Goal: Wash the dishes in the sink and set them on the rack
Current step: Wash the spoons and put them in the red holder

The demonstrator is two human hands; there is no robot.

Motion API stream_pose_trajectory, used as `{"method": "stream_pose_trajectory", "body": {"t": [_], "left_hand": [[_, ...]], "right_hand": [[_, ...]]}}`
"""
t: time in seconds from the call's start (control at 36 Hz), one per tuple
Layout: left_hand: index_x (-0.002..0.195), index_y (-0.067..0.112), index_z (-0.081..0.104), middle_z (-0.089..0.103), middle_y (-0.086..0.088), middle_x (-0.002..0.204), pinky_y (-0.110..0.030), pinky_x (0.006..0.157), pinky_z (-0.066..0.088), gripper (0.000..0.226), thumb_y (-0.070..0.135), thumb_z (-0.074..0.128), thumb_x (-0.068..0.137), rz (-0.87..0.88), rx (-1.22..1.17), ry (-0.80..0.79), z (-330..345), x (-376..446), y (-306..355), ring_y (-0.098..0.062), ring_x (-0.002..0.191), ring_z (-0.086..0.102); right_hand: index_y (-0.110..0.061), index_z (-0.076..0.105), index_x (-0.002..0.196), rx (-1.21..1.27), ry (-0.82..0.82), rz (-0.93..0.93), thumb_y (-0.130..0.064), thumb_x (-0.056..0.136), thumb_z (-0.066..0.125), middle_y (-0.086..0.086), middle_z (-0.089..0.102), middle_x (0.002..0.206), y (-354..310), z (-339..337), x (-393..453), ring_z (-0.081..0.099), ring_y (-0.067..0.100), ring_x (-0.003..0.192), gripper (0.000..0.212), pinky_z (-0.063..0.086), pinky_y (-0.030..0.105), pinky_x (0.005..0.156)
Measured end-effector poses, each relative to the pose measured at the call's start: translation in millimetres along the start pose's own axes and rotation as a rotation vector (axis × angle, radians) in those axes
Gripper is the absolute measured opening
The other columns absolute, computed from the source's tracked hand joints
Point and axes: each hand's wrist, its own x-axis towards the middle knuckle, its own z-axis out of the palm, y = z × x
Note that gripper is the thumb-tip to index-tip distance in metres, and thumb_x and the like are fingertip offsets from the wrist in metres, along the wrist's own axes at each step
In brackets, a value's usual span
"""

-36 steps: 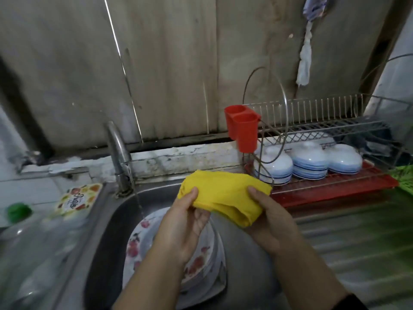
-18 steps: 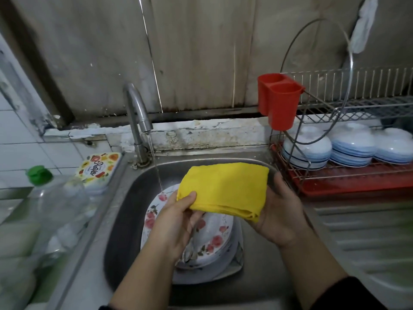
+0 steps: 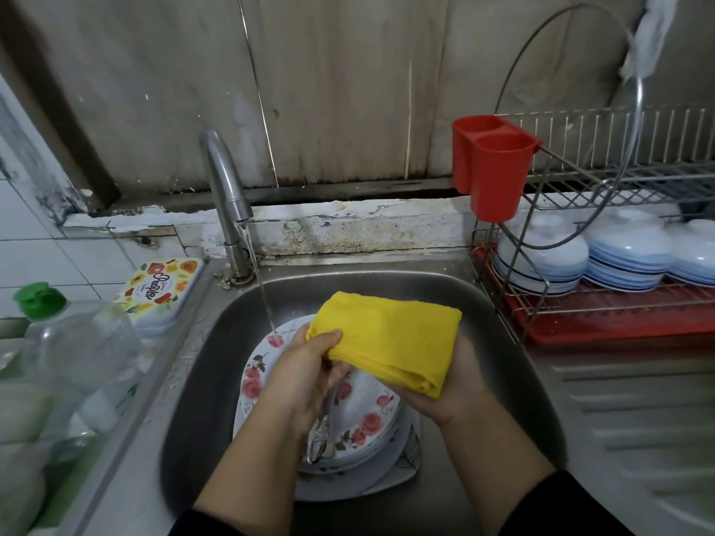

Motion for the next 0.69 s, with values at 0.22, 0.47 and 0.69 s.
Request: {"method": "stream_pose_trajectory", "body": {"t": [0.22,0.47,0.69], "left_hand": [[0.105,0.01,0.053,0.063,-0.004,0.075,-0.017,0.044,0.049,0.013,0.006,0.045,0.097,0.122,-0.212,0.022,-4.2,-1.0,-7.0,-0.008,0.053,0.06],[0.097,0.035,0.051,0.062,0.009,0.07,-0.011,0.052,0.044,0.016,0.019,0.05,0.096,0.392,0.691,-0.073,18.7,-18.5,-8.3,0.006,0.055,0.056],[0.114,0.051,0.053,0.06,0.017,0.109,-0.027,0.077,0.052,0.04,0.06,0.056,0.075,0.315,1.012,-0.437,26.1,-19.3,-17.3,-0.005,0.089,0.062]], "right_hand": [[0.0,0.055,0.121,-0.163,0.387,-0.003,-0.034,0.102,0.033,0.022,0.062,0.111,2.9,-13.1,15.6,0.06,0.034,0.095,0.044,0.052,0.04,0.064],[-0.002,0.063,0.106,-0.322,0.288,-0.048,-0.038,0.099,0.041,0.016,0.064,0.099,9.4,-9.8,19.9,0.06,0.025,0.087,0.043,0.05,0.036,0.078],[-0.007,0.063,0.061,-0.012,0.001,-0.025,-0.024,0.028,0.089,0.016,0.061,0.067,9.3,-9.5,12.7,0.065,0.03,0.062,0.046,0.056,0.037,0.06]]}}
